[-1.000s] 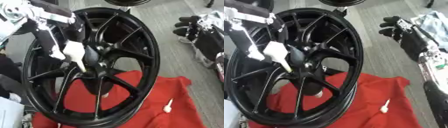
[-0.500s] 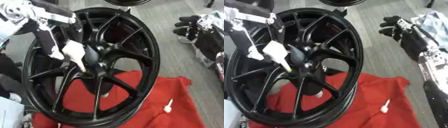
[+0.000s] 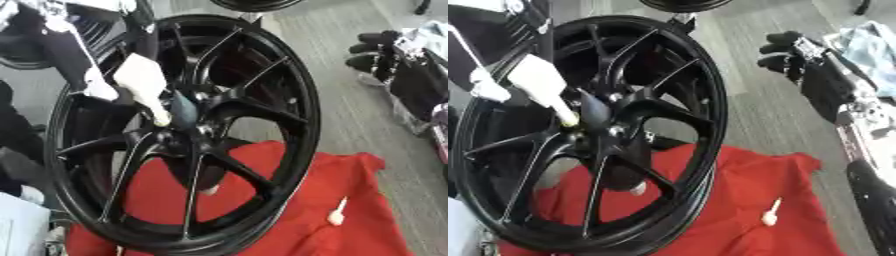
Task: Pull the pin out of the wheel hub.
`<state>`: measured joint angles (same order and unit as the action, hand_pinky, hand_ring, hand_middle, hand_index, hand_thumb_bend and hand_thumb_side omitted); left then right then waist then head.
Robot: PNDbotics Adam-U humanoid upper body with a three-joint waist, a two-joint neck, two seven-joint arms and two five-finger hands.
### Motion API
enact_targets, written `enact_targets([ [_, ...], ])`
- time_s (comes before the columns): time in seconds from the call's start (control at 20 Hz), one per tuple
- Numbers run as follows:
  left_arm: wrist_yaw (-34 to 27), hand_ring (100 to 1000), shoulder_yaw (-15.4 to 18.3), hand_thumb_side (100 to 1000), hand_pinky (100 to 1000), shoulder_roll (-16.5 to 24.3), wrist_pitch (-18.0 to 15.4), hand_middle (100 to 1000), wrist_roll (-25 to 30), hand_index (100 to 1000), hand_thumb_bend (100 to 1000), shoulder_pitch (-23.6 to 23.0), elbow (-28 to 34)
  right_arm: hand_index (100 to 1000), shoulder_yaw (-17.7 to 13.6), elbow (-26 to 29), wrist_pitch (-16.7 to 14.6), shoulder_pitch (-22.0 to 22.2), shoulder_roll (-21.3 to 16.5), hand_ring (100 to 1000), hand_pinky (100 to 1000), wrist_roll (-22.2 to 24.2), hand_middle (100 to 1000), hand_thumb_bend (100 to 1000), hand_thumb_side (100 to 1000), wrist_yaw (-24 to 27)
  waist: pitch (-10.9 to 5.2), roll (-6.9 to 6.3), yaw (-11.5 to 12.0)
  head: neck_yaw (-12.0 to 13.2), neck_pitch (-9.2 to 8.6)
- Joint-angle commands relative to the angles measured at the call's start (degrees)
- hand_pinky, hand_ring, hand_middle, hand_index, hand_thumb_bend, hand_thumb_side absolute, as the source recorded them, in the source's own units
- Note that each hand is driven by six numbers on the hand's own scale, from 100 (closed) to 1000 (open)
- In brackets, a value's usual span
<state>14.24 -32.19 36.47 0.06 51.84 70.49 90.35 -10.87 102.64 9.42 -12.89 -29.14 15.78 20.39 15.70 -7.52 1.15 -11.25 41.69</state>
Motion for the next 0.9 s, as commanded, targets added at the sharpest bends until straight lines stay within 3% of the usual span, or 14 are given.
enact_targets([
  [0.05,-1.4,687,5.2,100,801,4.0,1.0,544,-1.2,244,226,-0.1,3.3,828,-0.4,0.6,0.0,-0.3,-1.9,762,924,-0.2,738,100,737,-0.2,-1.11,0.40,0.2,-0.2,0.01],
  [0.4,-2.7,672,15.3,100,792,10.9,4.1,538,-7.3,238,193,-7.3,5.2,828,-0.9,0.6,-0.1,-0.1,-2.1,762,924,-0.6,738,100,735,-0.2,-0.88,0.34,0.9,-0.6,0.08],
  [0.7,-1.3,663,24.4,100,790,16.2,6.5,536,-13.2,243,167,-16.7,-0.9,828,-1.3,0.7,-0.3,0.1,-2.2,762,925,-1.1,738,100,731,0.0,-0.75,0.41,1.4,-0.6,-0.06],
  [0.9,0.4,667,28.6,100,786,17.9,6.8,550,-17.2,265,167,-23.2,-6.2,828,-1.5,0.8,-0.4,0.3,-2.2,762,925,-1.3,738,100,731,0.0,-0.79,0.44,1.6,-0.7,-0.04],
])
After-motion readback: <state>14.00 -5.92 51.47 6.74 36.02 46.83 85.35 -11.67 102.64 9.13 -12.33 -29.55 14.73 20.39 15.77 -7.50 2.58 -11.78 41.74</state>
